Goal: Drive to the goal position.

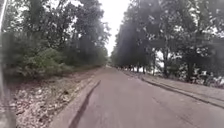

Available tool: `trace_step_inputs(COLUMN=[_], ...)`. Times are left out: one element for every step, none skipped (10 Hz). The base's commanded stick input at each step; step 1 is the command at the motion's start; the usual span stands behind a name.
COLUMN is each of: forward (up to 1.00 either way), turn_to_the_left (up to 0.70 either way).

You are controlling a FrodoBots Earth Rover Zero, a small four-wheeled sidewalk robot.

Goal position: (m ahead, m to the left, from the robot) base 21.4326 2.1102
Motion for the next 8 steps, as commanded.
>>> trace_step_inputs(forward=[0.7,0.7,0.7,0.7,0.7,0.7,0.7,0.7], turn_to_the_left=[-0.11,0.0,0.0,0.0,-0.01,-0.02,-0.02,-0.02])
